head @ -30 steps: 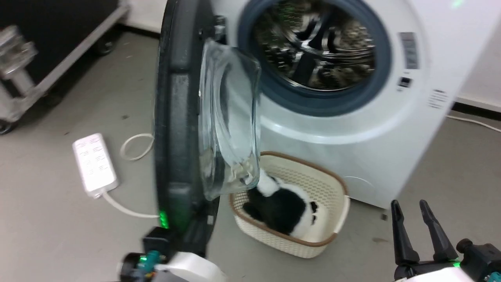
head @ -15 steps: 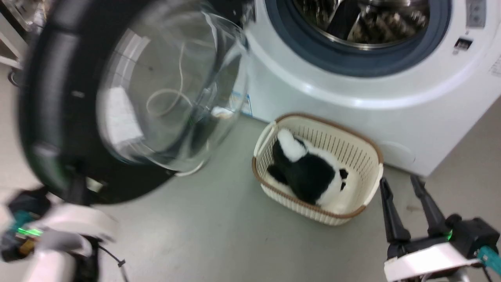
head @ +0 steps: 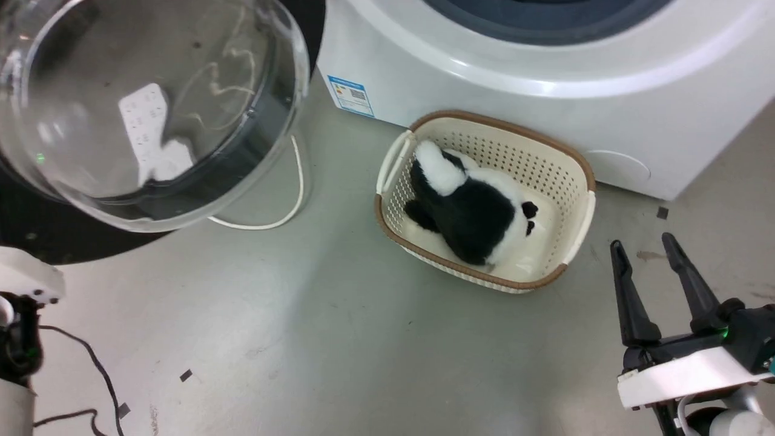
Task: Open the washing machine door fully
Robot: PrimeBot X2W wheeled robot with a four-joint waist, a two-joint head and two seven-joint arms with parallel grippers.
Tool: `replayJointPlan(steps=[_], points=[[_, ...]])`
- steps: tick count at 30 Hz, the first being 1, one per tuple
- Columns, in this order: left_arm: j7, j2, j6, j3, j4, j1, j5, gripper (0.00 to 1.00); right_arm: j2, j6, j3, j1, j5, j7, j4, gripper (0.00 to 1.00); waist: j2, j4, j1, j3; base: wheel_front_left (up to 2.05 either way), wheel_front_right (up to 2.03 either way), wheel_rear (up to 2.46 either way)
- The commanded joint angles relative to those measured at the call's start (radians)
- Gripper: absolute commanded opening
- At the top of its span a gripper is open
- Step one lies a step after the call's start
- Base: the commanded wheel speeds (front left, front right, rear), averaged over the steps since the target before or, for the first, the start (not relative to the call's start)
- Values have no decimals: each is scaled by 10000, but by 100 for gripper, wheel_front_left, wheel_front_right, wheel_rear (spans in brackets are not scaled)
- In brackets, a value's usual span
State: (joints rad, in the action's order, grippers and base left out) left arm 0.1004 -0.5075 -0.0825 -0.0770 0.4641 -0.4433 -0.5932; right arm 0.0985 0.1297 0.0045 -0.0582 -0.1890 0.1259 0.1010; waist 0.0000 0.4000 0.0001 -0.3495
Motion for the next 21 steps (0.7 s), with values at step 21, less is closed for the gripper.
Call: replayJointPlan(steps=[21], points=[[1607, 676, 858, 2, -849, 365, 846, 0, -244, 10, -611, 180, 12, 835, -258, 100, 0, -1031, -1, 1869, 0, 0, 0]])
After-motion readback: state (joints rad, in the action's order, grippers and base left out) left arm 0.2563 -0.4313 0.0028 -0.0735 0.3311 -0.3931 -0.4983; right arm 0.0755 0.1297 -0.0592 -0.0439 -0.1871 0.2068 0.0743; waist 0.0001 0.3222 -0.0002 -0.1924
